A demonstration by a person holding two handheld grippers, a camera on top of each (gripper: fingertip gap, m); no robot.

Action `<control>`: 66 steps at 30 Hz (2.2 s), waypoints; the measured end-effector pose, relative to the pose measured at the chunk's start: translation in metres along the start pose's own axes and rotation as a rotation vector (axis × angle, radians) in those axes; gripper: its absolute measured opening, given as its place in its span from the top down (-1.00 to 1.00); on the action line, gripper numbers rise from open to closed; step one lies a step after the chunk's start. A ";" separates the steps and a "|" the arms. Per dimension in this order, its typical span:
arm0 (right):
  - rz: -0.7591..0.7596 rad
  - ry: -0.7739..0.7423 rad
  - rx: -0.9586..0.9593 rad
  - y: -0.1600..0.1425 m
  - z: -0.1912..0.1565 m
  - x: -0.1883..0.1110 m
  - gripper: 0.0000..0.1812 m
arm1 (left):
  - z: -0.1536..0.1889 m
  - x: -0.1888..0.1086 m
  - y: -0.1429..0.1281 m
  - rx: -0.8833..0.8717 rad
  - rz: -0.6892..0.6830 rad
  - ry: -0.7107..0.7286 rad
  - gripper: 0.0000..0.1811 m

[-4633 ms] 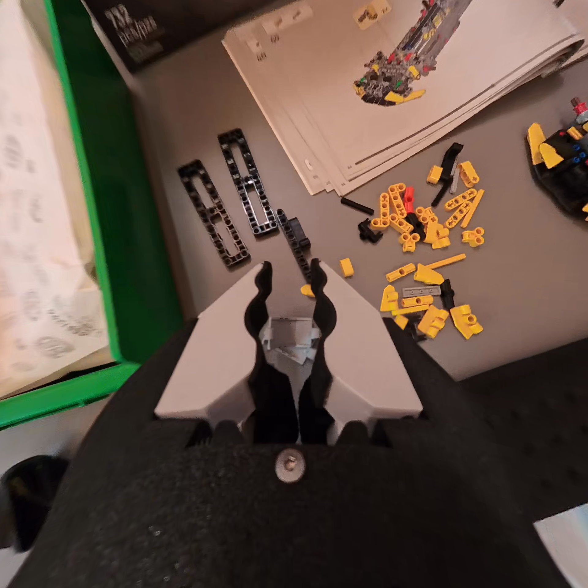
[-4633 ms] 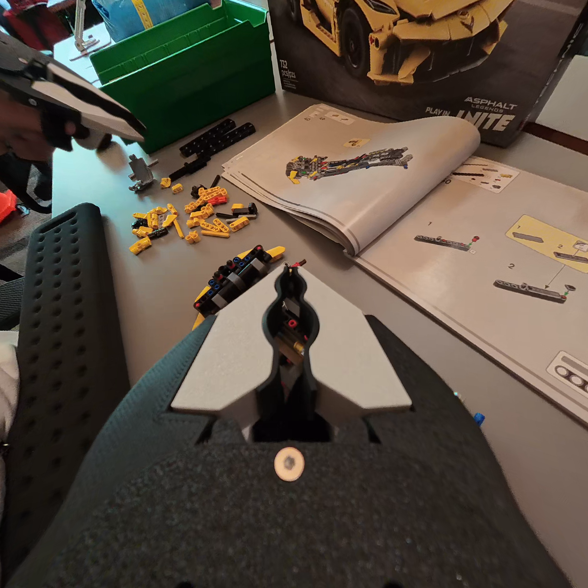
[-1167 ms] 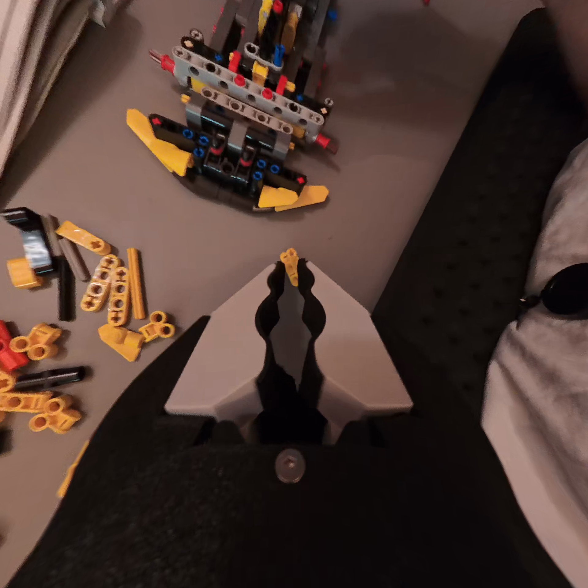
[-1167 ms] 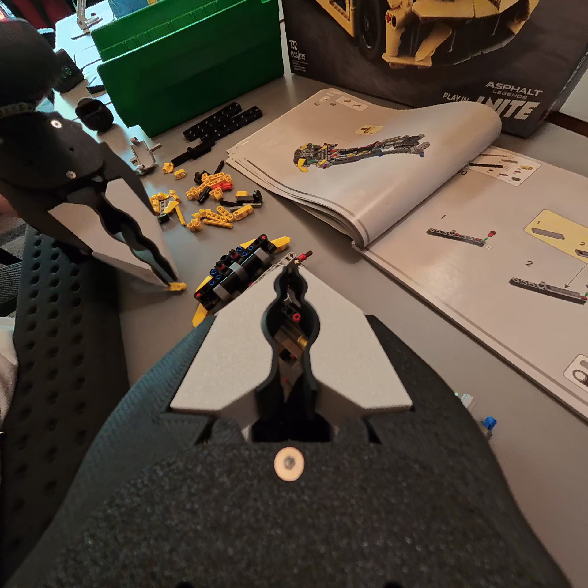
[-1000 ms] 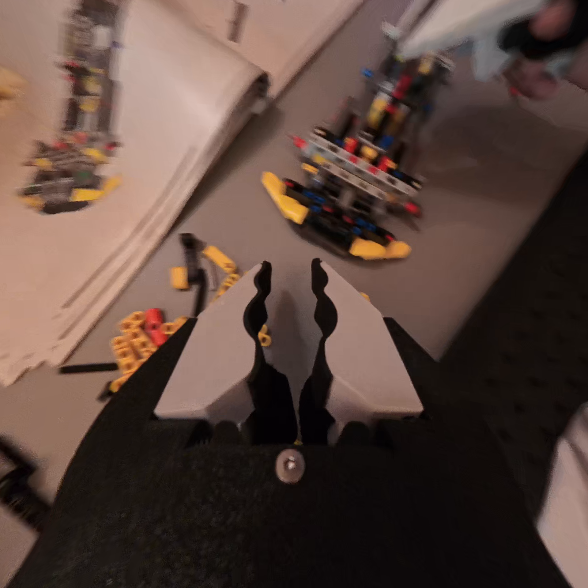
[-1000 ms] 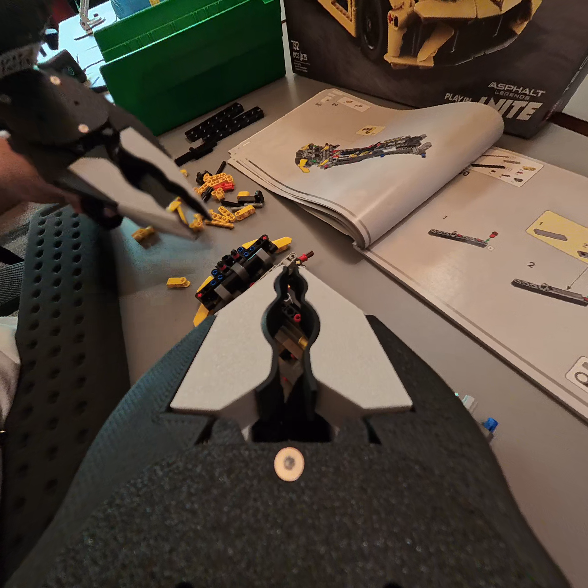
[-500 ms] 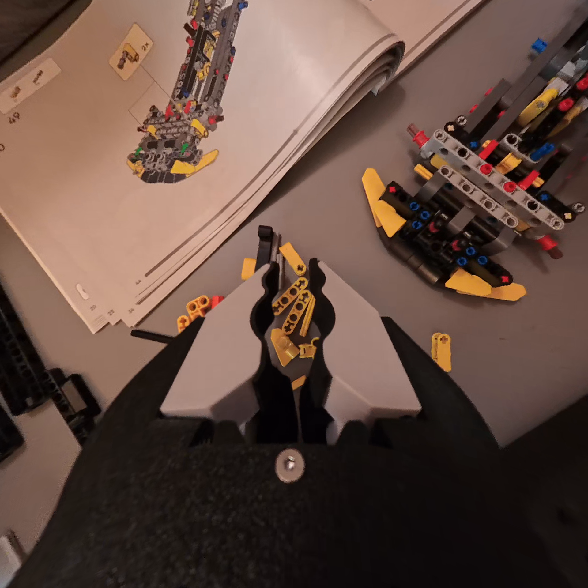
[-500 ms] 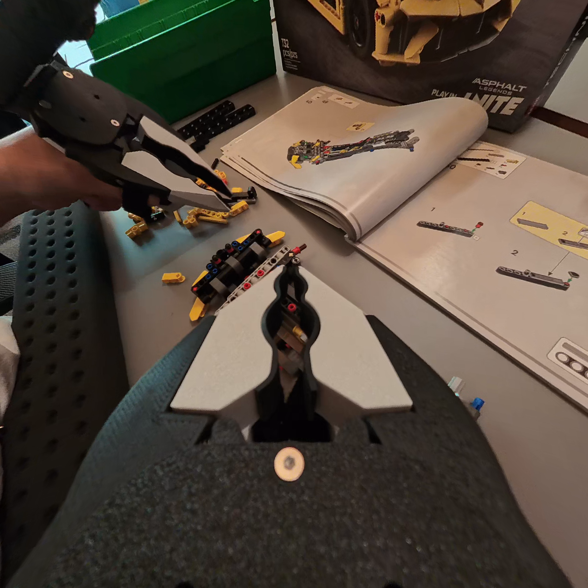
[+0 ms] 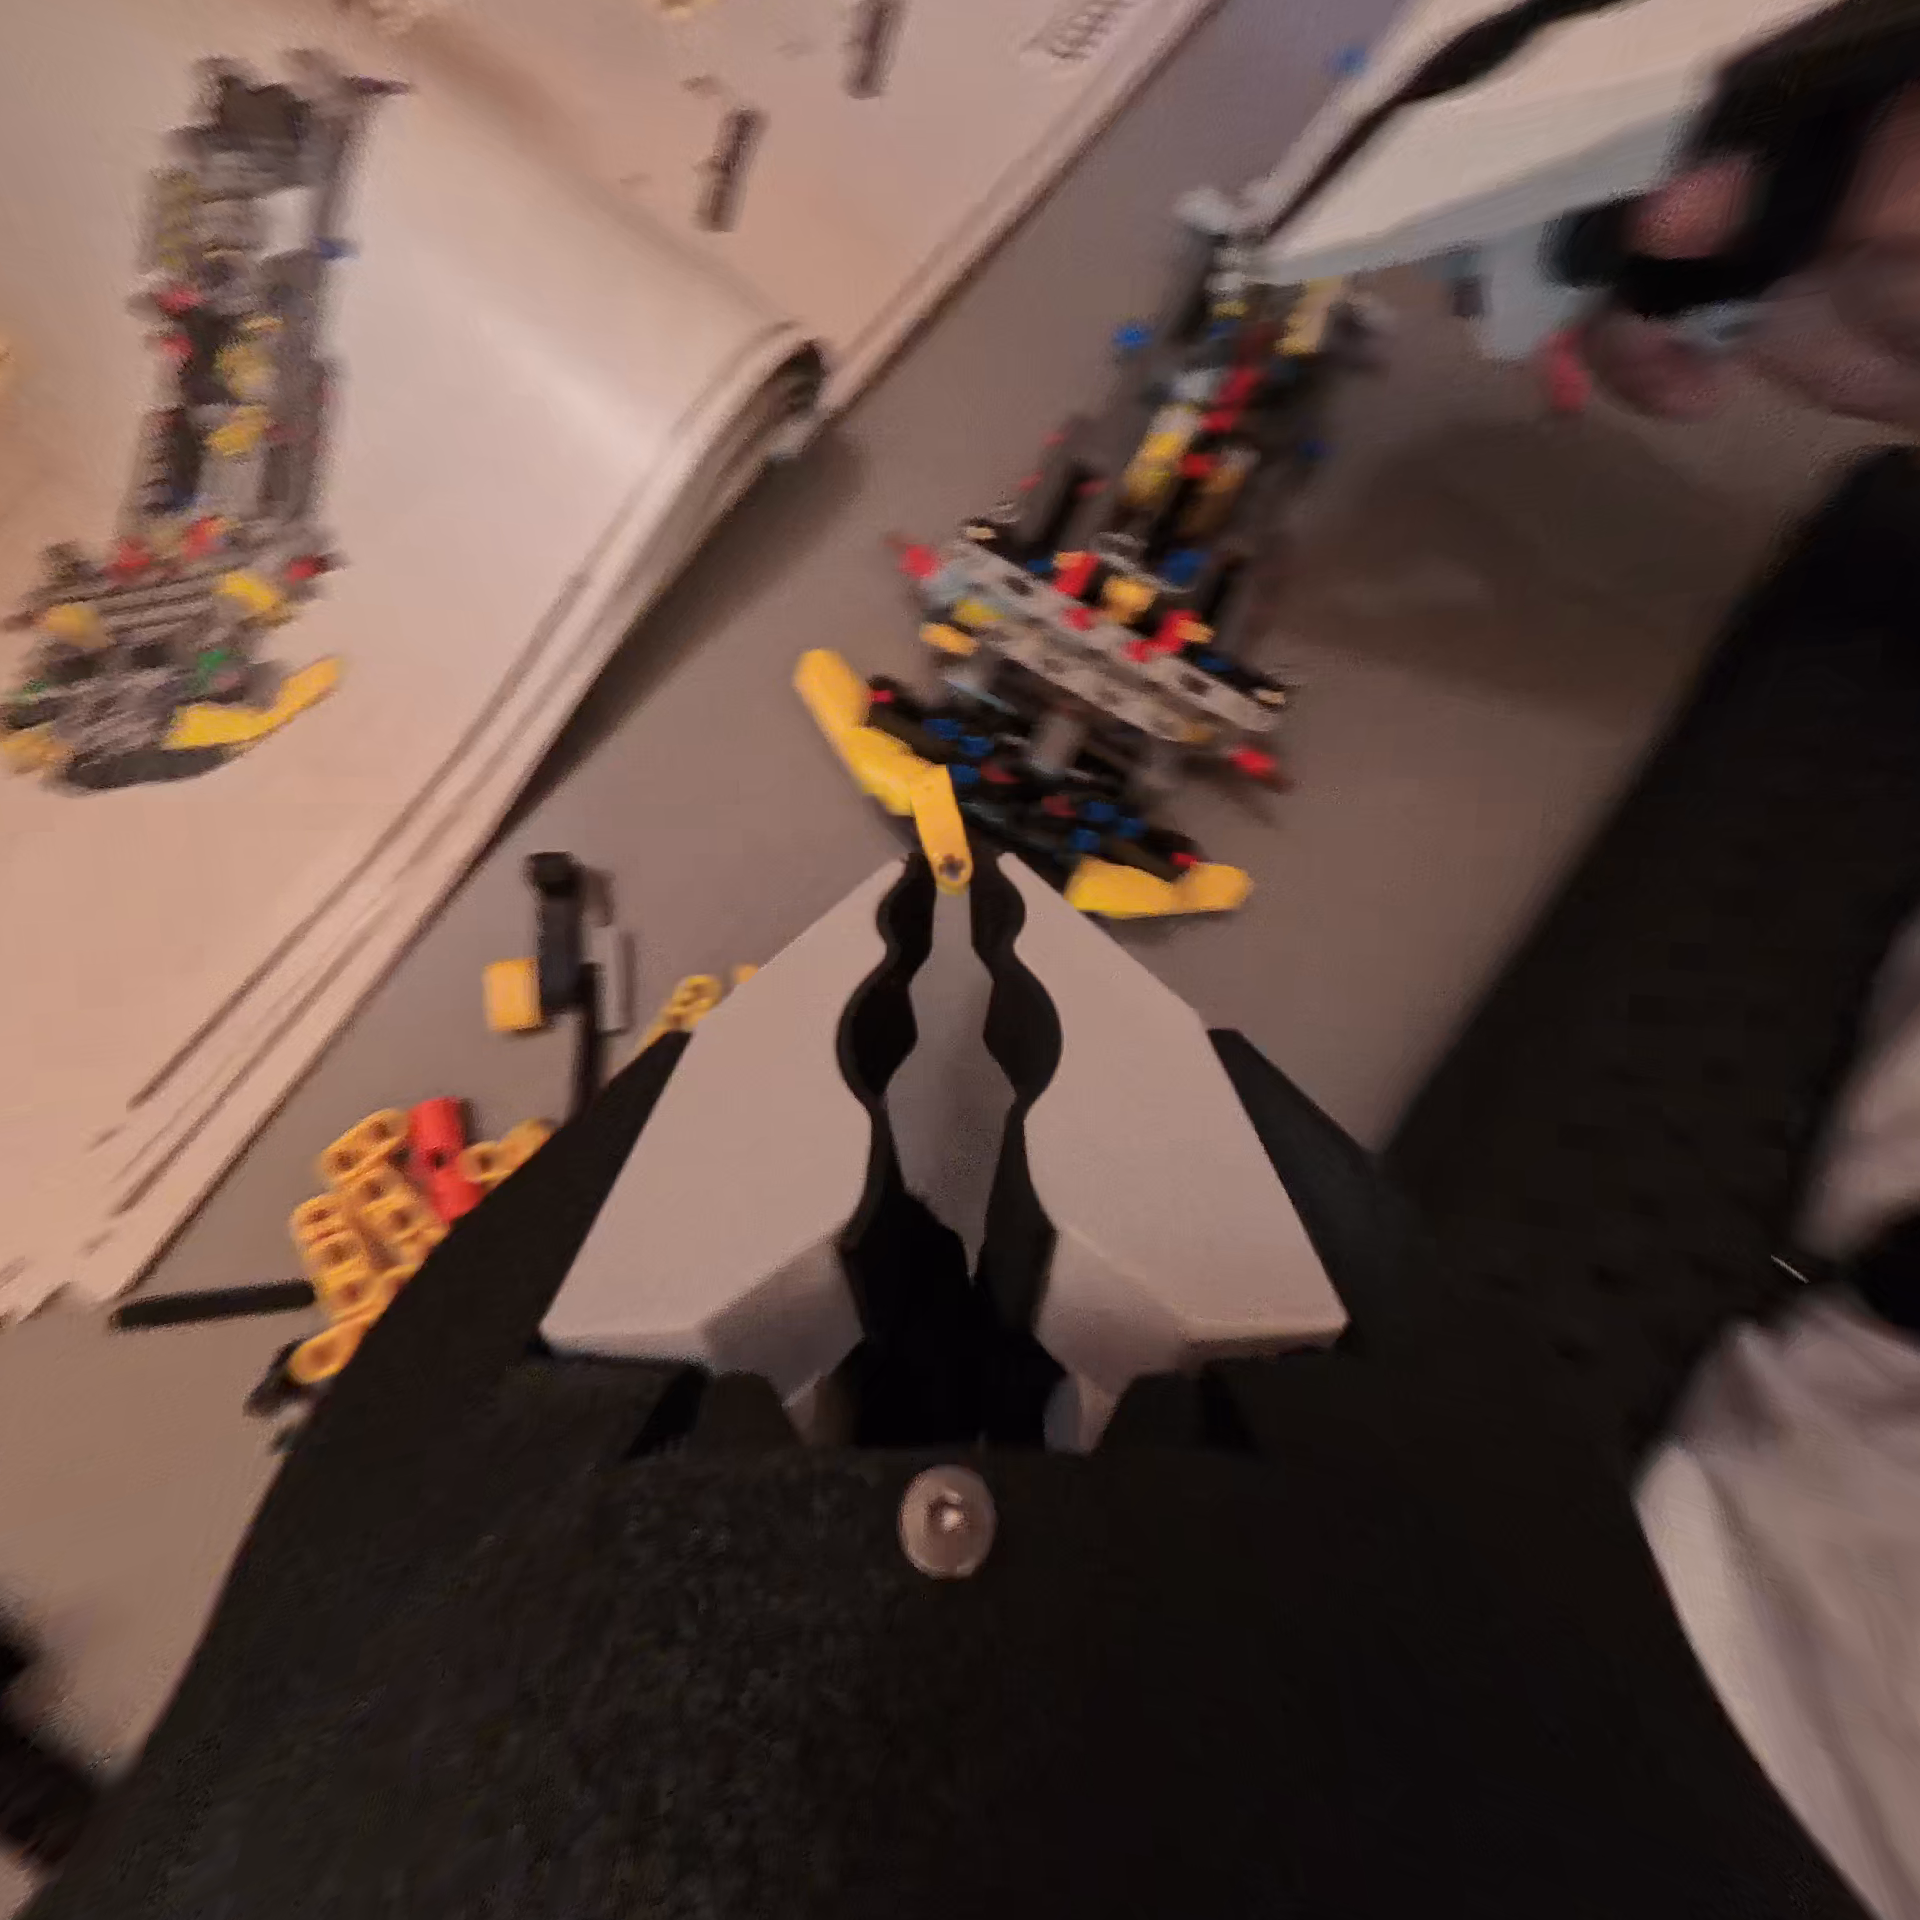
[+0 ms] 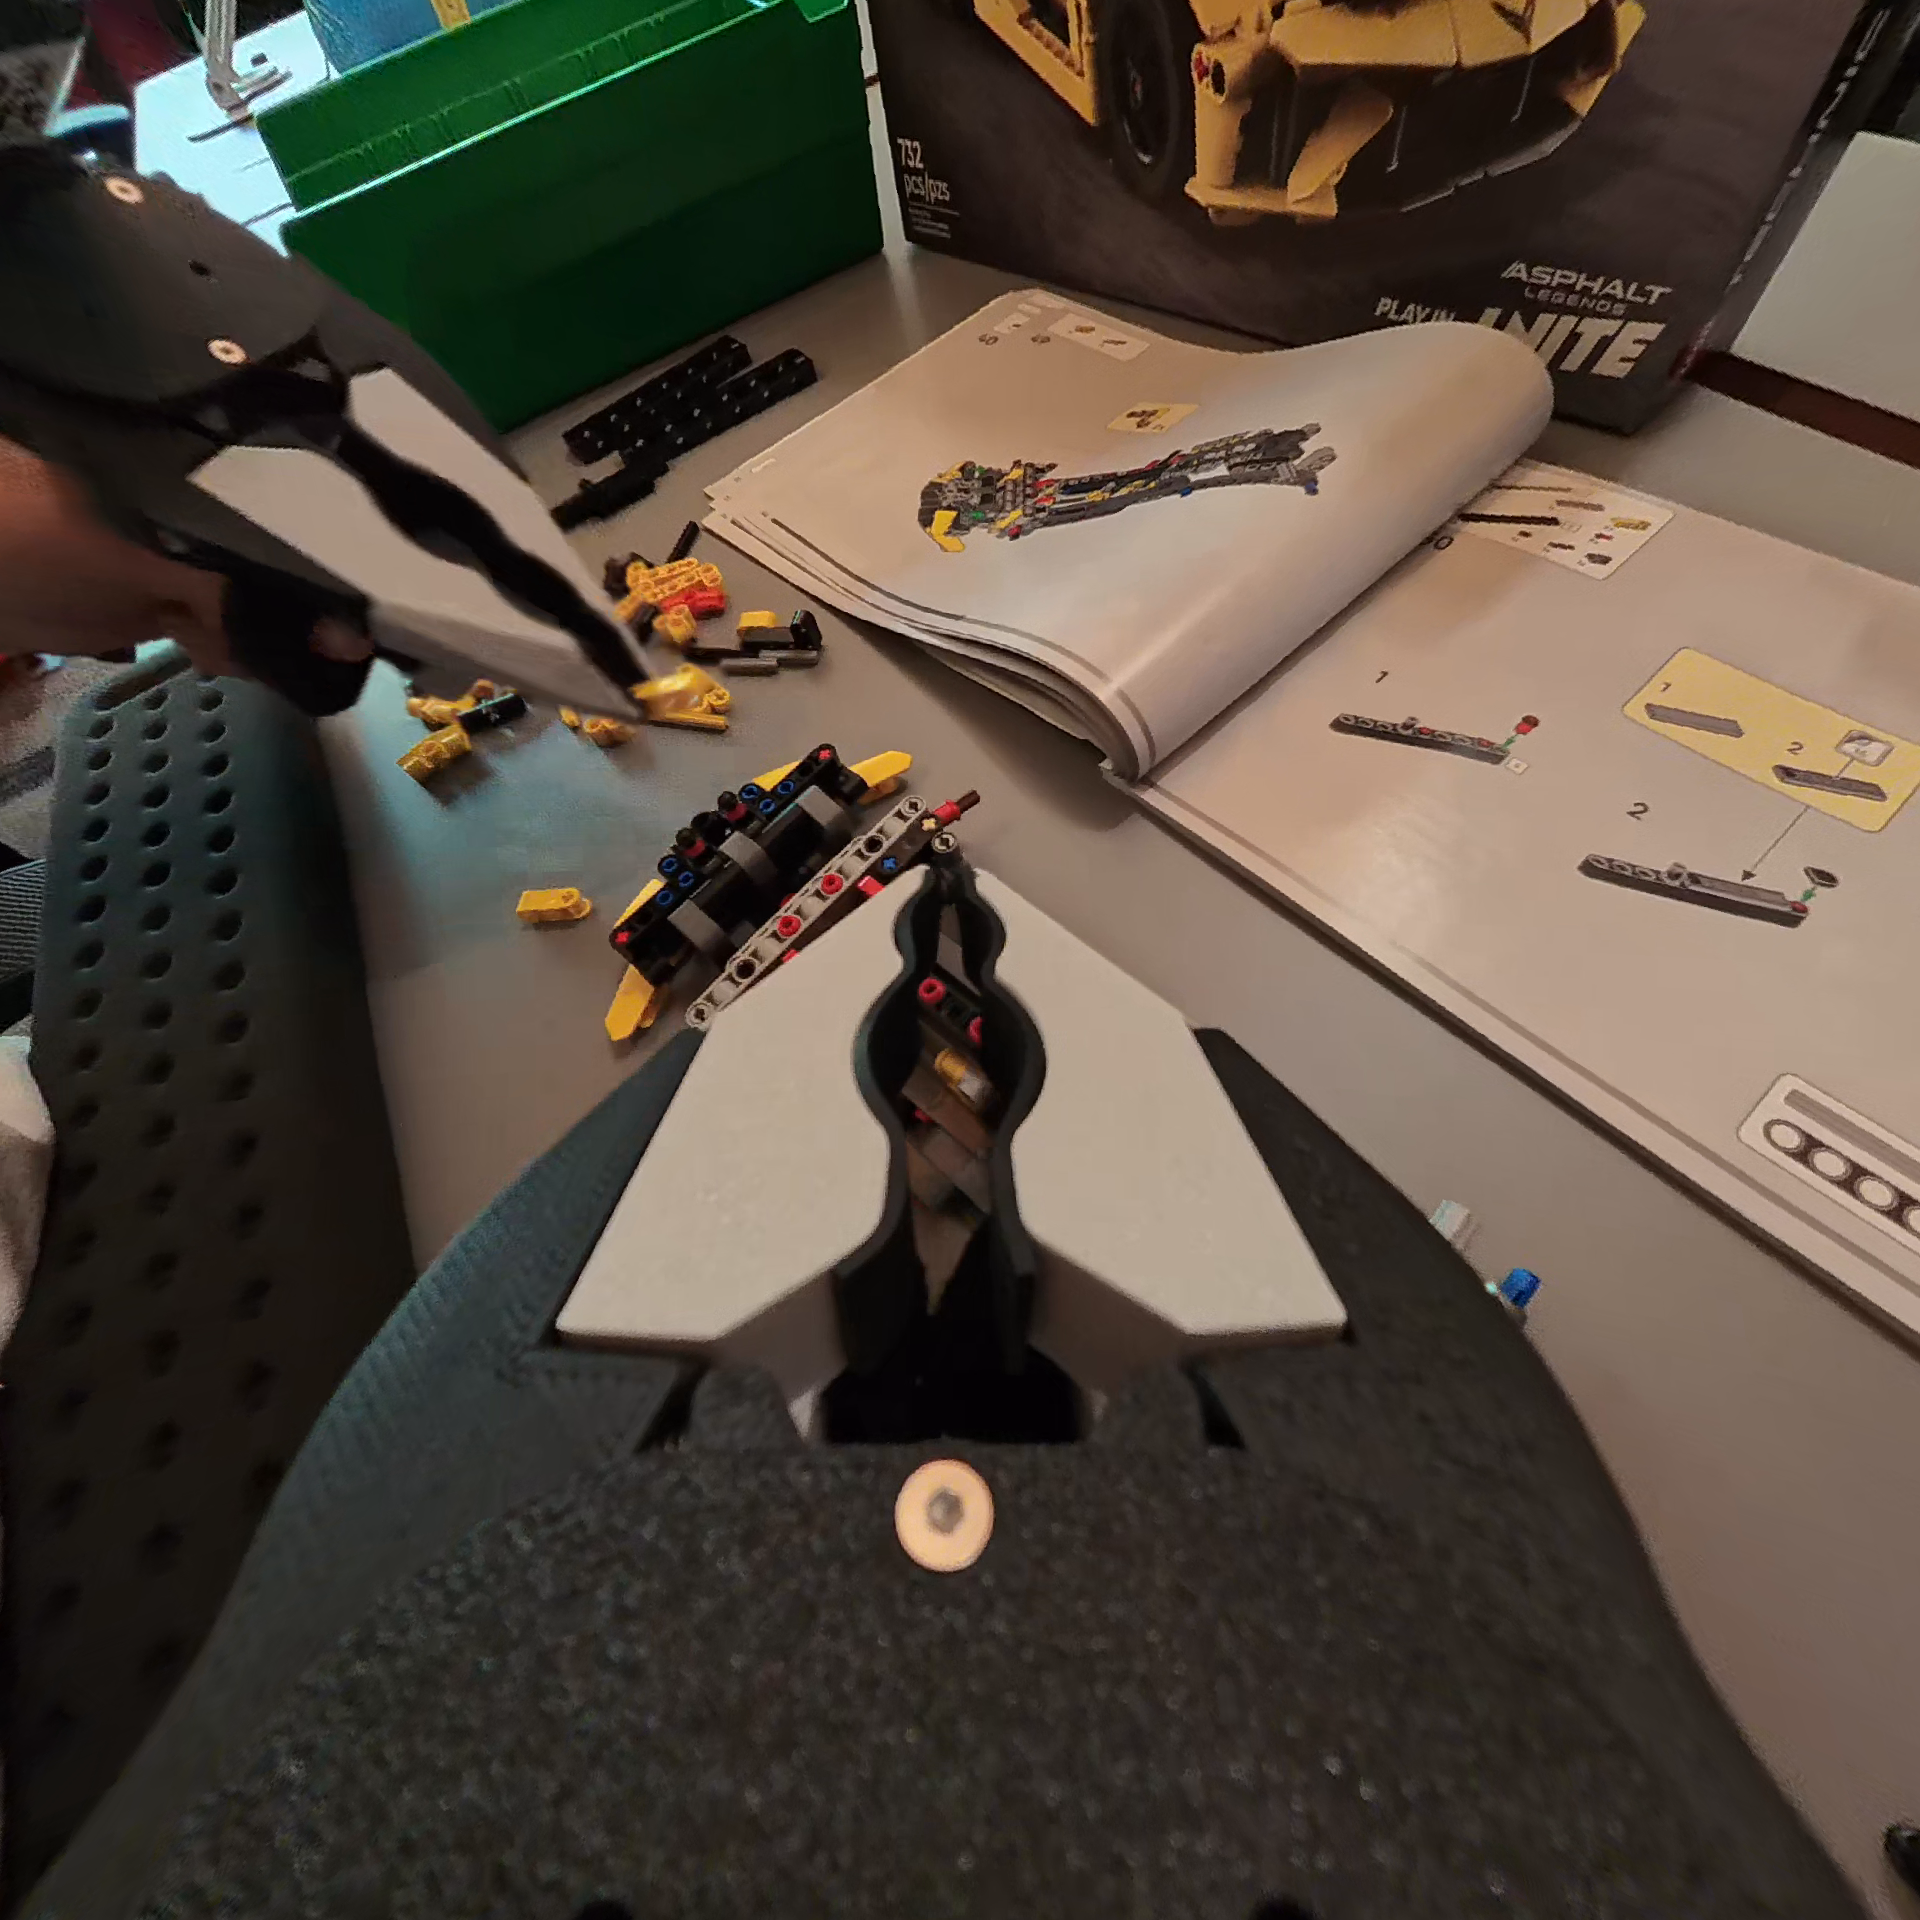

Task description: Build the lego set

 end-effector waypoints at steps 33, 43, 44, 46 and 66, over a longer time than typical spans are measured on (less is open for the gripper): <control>-0.147 -0.488 0.188 -0.085 0.039 -0.155 0.93 | 0.025 0.026 0.045 0.153 0.153 -0.079 0.76; -0.164 -0.600 0.154 -0.100 0.073 -0.139 0.82 | 0.001 0.051 0.090 0.036 0.400 -0.114 0.77; -0.175 -0.602 0.161 -0.100 0.076 -0.135 0.81 | 0.003 0.051 0.086 0.046 0.400 -0.119 0.77; -0.175 -0.586 0.188 -0.097 0.082 -0.127 0.81 | 0.005 0.052 0.079 0.081 0.402 -0.094 0.78; -0.374 -0.600 0.243 -0.095 0.095 -0.118 0.95 | 0.005 0.058 0.074 0.162 0.367 -0.044 0.80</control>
Point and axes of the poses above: each gripper's, where its closed fingertips meet, x out along the fingers, y out of its top, z = x × y across the jaws, the point moved 6 cm from there along -x, back along the fingers, and after that the axes turned 4 degrees about y, right-handed, at the moved point
